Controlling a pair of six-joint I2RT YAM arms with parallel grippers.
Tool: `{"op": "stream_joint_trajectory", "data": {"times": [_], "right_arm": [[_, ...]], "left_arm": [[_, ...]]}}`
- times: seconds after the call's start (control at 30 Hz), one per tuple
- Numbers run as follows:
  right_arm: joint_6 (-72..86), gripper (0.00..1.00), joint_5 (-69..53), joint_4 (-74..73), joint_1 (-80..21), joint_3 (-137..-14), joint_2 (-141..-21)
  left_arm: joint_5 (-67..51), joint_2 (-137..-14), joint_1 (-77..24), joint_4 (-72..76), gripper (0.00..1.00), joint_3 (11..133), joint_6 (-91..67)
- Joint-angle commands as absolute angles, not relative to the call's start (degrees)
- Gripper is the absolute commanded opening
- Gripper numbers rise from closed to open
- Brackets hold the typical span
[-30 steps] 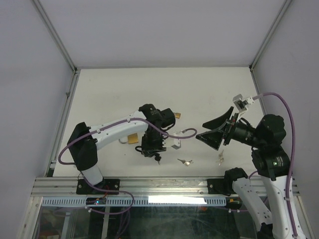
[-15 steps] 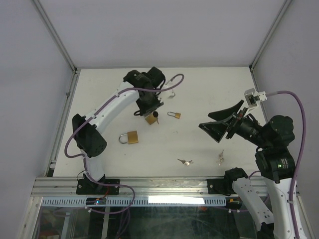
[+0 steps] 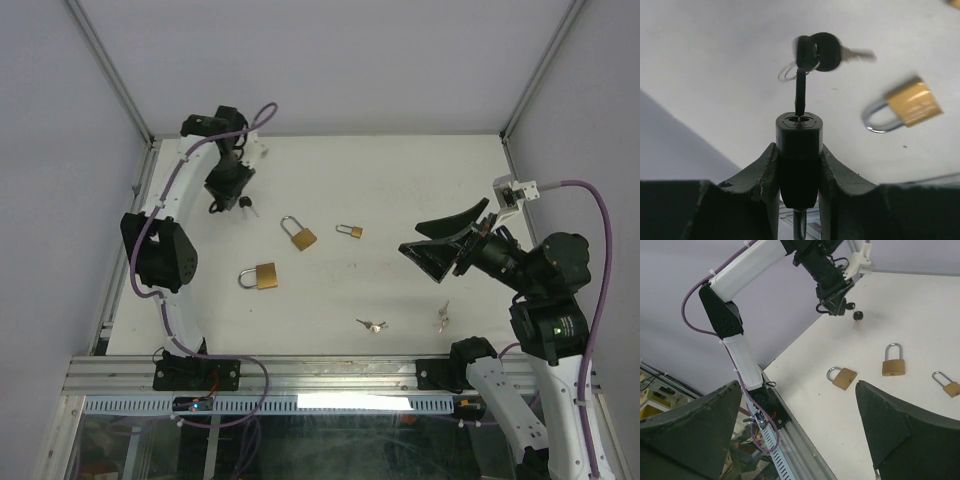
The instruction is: Unlock with the key
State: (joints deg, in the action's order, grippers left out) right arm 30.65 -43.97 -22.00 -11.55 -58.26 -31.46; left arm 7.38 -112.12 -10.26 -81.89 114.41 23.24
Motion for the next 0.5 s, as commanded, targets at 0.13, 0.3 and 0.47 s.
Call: {"op": "stream_joint_trajectory", "data": {"times": [0.13,0.3,0.47], "right_arm": [[29.9,0.99,-47.8,-17.7,-11.7,-56.6,-32.5],[28.6,0.99,-49.7,-13.0,-11.7,-51.7,-31.7],[26.4,0.93,-52.6,-1.8,-11.7,-44.3,-30.6]], "left_arm": [[-4.6,-102.6,-23.0,-83.0,0.00,110.4,23.7],[-15.3,-98.9,-35.2,-83.0,0.00,110.3,25.0],[-24.6,-97.7,-45.0,-82.9,0.00,113.5,27.6]]}}
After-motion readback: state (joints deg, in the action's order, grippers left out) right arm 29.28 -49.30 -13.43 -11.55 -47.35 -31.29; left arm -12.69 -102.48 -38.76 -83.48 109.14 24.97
